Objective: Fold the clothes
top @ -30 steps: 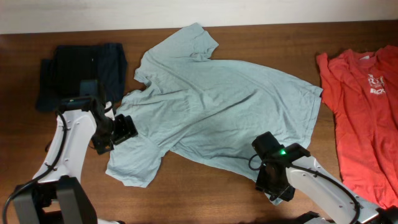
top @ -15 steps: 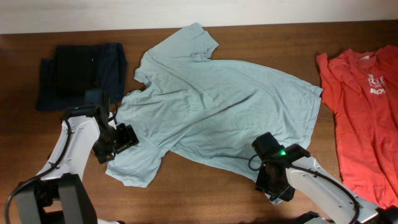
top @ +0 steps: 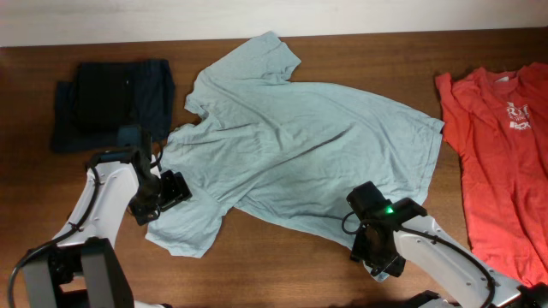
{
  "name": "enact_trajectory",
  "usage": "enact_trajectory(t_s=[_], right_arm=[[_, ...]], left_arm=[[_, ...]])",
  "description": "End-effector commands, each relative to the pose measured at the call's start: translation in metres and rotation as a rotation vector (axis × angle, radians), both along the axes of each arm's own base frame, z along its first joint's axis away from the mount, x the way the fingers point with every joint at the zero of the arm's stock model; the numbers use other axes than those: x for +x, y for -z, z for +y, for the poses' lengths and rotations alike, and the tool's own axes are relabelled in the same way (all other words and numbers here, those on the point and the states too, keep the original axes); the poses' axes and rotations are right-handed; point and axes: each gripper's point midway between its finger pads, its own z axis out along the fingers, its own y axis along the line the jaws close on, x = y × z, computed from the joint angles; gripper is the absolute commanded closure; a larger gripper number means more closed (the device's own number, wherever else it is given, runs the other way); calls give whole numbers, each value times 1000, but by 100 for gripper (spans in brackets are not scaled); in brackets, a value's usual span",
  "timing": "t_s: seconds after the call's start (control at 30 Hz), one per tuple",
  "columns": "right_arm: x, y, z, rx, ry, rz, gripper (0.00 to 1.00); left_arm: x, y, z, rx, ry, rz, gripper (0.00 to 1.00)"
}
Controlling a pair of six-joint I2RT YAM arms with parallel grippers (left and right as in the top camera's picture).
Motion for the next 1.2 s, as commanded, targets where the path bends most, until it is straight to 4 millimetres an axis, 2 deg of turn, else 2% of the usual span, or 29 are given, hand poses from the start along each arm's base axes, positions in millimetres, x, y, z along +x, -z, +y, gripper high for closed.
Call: enact_trajectory(t_s=[0.0, 0.1, 0.4, 0.57, 0.87, 0.93, 1.0, 1.17], right_arm=[[0, 0, 0, -6, -3, -12, 40], [2, 0, 1, 2, -25, -17, 37], [2, 0, 1, 4, -28, -17, 35], [2, 0, 1, 4, -28, -17, 35], [3, 0, 3, 13, -54, -21, 35], [3, 0, 3, 14, -54, -21, 35], [3, 0, 3, 17, -53, -20, 35], [3, 0, 3, 17, -53, -20, 35]], left_arm=[[-2, -6, 6, 34, 0, -10, 19], [-3, -6, 5, 25, 73, -14, 19], [-2, -6, 4, 25, 307, -40, 20], [-12, -5, 5, 27, 309, -1, 20], [-23, 11, 4, 22, 309, 23, 21], [-26, 15, 8, 44, 309, 32, 22], [-27, 16, 21, 117, 301, 49, 24], [-23, 16, 23, 129, 279, 34, 24]])
